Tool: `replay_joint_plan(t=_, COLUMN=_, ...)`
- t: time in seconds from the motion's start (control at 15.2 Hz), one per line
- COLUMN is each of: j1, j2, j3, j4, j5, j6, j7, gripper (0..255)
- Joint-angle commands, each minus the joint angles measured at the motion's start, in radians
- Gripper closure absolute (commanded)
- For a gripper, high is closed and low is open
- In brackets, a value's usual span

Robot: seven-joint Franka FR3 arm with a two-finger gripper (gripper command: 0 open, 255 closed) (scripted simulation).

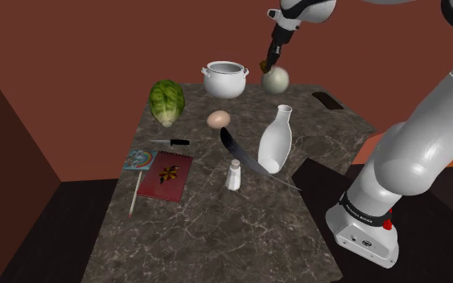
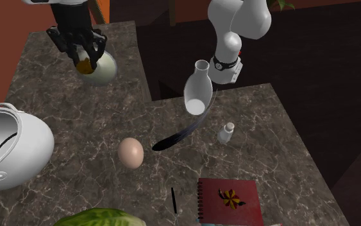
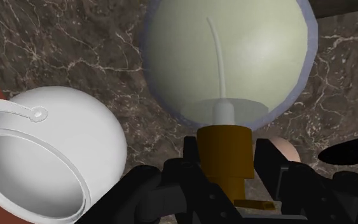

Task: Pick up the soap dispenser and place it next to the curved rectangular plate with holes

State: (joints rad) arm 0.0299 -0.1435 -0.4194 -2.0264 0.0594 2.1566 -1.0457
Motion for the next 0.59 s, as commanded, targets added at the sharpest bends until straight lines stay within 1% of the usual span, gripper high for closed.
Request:
replay_joint_plan(t=0.0, j1=-0.017, j2=0.018, j3=-0.032, j4=0.022, j5=0.019, j6=-0.008, j7=-0.058, gripper=255)
replay_joint_plan(t=0.26, j1=-0.054, j2=0.08, j3=-0.095, j4=0.091, j5=0.074, j6=-0.036, j7=-0.179, gripper=255)
replay_joint_plan(t=0.53, j1=-0.1, j2=0.162, j3=-0.153, j4=0.181, j5=0.146, j6=-0.074, j7=-0.304, gripper=255)
